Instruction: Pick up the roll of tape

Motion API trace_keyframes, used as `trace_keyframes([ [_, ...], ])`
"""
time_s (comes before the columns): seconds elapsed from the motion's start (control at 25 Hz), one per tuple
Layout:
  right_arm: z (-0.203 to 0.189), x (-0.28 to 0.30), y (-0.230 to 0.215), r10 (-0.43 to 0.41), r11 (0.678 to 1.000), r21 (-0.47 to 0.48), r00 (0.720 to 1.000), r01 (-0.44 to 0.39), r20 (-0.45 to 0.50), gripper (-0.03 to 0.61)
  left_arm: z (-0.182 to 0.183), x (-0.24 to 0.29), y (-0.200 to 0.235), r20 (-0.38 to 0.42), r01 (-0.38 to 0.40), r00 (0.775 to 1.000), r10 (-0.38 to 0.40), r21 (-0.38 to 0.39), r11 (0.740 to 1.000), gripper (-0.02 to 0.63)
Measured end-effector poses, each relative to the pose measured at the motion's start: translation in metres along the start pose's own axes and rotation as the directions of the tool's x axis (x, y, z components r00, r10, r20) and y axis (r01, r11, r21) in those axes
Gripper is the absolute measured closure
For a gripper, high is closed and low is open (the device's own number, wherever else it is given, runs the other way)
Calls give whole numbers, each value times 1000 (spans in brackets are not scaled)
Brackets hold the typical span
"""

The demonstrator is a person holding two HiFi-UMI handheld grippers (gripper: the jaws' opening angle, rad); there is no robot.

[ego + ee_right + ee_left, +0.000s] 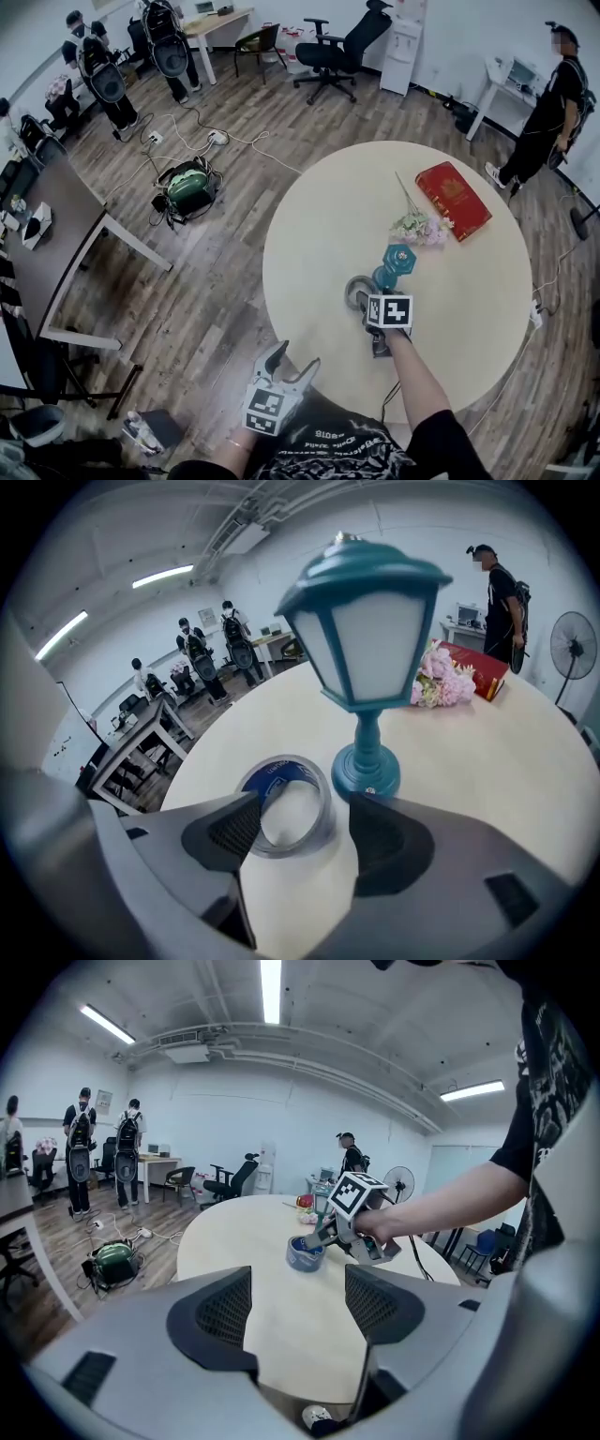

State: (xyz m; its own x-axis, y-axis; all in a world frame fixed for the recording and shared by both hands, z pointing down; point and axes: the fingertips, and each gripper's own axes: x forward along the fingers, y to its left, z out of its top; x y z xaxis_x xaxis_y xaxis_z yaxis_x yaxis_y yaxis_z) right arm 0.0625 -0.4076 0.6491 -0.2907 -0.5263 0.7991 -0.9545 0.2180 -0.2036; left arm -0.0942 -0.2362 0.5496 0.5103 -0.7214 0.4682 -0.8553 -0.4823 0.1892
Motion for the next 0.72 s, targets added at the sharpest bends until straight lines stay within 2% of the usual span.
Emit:
trace_keyframes([
  [0.28,-10,26,-9,14,1000,23,997,-13,-74,296,-5,4,14,-30,-41,999,41,-14,999,291],
  [0.44,-13,34,-13,24,998,66,997,-19,-76,337,-6,9,17,-33,-50,998,49,-42,998,291],
  [0.6,-11,35,-14,7,997,72,998,-2,-68,346,-6,14,17,-38,-52,998,50,-58,997,291],
  [0.72,-11,33,-20,-22,995,98,998,28,-64,410,-5,15,12,-41,-45,998,43,-53,998,291],
])
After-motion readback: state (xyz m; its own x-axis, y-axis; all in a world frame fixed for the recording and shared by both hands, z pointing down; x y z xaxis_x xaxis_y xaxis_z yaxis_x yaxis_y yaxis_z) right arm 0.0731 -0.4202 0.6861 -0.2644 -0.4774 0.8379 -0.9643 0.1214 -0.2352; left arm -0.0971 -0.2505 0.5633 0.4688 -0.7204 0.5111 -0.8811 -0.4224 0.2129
